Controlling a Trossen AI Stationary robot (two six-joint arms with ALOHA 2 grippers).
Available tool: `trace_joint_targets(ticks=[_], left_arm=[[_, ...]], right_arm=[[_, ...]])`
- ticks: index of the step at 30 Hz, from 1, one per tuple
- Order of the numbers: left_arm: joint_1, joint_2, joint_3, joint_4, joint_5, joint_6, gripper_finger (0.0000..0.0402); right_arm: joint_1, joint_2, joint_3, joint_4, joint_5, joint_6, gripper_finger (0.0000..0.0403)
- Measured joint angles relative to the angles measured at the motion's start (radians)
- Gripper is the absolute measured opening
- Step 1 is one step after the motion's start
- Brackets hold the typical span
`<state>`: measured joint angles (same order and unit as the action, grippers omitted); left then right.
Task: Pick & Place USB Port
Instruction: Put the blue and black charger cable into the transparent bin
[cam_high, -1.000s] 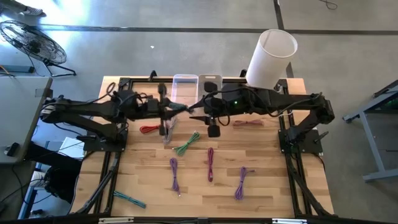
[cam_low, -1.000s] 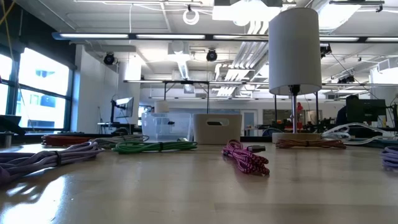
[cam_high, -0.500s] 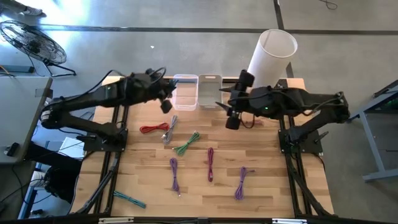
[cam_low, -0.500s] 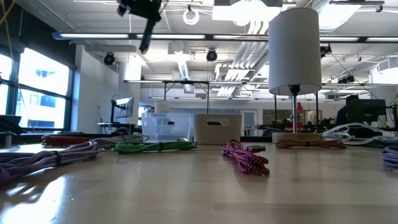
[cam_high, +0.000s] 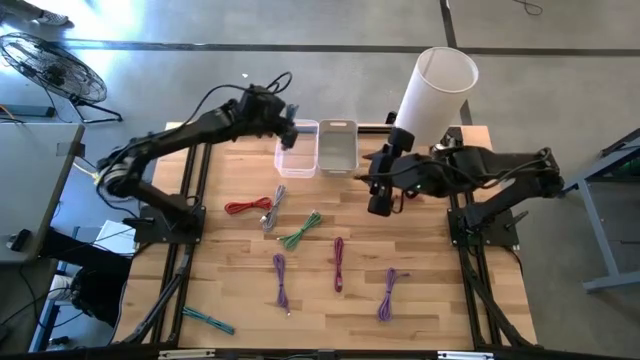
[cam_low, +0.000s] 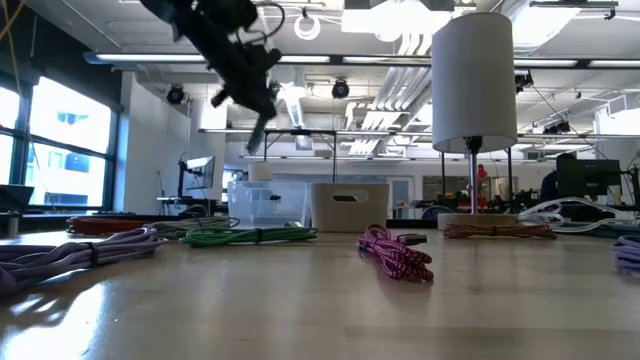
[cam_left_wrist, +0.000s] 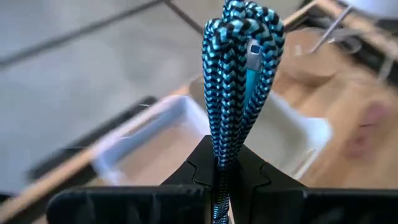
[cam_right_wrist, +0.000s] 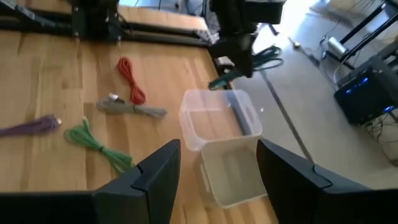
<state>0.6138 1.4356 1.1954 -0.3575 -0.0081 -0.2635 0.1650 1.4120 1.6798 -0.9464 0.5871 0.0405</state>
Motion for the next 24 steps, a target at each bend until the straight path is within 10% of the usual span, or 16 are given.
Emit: trace_joint_targets(ticks=[24], left_arm=[[0.061, 0.188, -0.001, -0.012, 0.144, 0.054, 0.0047]], right_arm=[[0.074, 0.0, -0.043, -0.017, 0.009, 0.0, 0.0204]])
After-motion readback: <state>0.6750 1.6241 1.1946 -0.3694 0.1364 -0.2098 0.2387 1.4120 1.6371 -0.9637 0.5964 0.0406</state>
